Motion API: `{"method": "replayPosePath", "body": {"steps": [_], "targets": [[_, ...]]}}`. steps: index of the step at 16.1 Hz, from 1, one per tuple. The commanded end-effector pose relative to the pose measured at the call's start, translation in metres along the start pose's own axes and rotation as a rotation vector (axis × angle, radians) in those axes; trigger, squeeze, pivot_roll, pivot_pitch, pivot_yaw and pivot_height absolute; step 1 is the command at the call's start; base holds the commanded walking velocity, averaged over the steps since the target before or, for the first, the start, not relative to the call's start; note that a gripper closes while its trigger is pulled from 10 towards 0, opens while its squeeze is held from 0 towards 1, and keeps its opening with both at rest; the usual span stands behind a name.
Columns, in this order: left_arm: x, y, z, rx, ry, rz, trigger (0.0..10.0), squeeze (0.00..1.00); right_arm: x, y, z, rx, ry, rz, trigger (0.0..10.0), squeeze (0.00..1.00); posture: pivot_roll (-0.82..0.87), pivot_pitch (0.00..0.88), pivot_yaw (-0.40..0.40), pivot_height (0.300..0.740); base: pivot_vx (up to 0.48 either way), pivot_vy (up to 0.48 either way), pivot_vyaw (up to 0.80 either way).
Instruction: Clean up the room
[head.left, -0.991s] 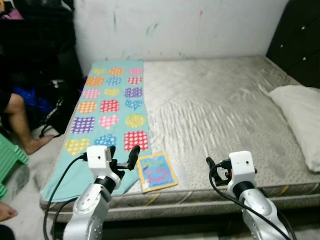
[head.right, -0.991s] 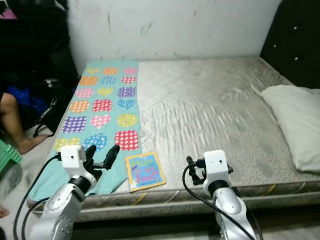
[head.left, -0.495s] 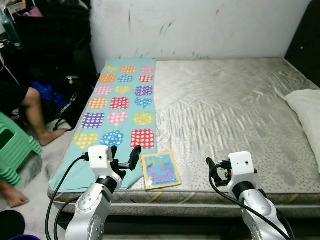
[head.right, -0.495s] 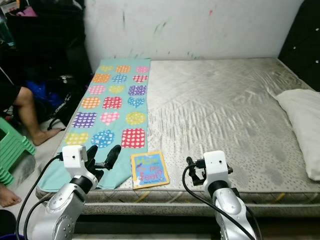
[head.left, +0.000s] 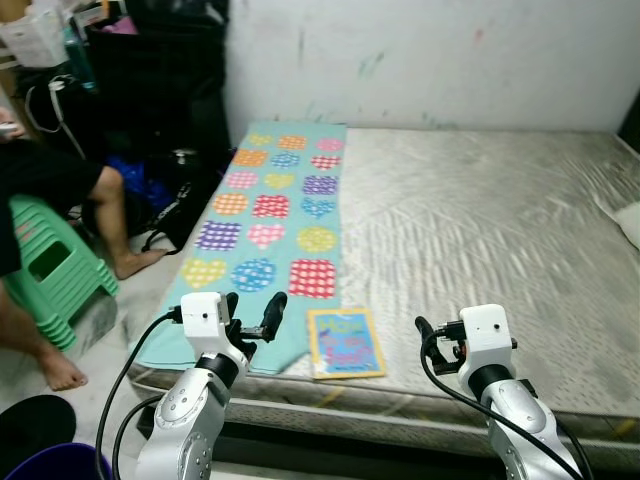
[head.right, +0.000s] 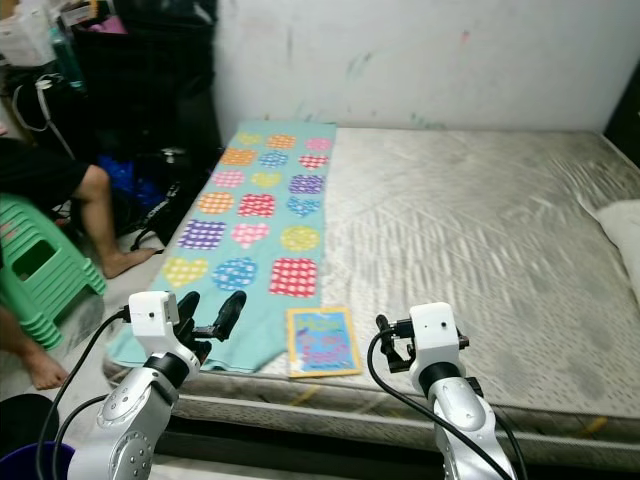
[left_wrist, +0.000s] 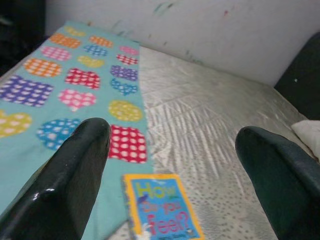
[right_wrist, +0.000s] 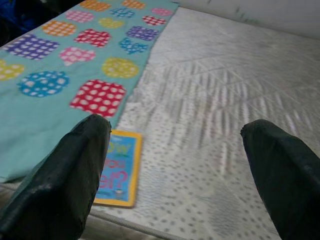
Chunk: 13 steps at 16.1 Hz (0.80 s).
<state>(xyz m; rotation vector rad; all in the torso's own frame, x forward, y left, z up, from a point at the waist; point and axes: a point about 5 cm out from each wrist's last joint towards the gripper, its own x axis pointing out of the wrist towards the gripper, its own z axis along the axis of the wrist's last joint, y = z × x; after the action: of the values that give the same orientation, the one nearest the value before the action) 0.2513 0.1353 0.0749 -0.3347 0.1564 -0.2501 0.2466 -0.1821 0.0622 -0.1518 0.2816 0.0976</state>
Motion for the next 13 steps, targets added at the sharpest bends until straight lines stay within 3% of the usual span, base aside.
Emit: {"method": "replayPosePath", "body": {"steps": [1, 6, 13], "targets": [[0.0007, 0.0044, 0.0018, 0.015, 0.002, 0.019, 10.0, 0.00, 0.0014, 0.0010, 0.0044, 0.003, -0.019, 0.007, 10.0, 0.00, -0.10, 0.000, 0.012, 0.740, 0.000, 0.371, 0.00], [0.0008, 0.0044, 0.0022, 0.017, 0.000, 0.018, 10.0, 0.00, 0.0018, 0.0012, 0.0046, 0.005, -0.019, 0.008, 10.0, 0.00, -0.10, 0.000, 0.013, 0.740, 0.000, 0.443, 0.00], [0.0010, 0.0020, 0.0030, 0.020, -0.011, -0.002, 10.0, 0.00, 0.0018, 0.0010, 0.0048, 0.003, -0.019, 0.008, 10.0, 0.00, -0.11, 0.000, 0.013, 0.740, 0.000, 0.000, 0.00]]}}
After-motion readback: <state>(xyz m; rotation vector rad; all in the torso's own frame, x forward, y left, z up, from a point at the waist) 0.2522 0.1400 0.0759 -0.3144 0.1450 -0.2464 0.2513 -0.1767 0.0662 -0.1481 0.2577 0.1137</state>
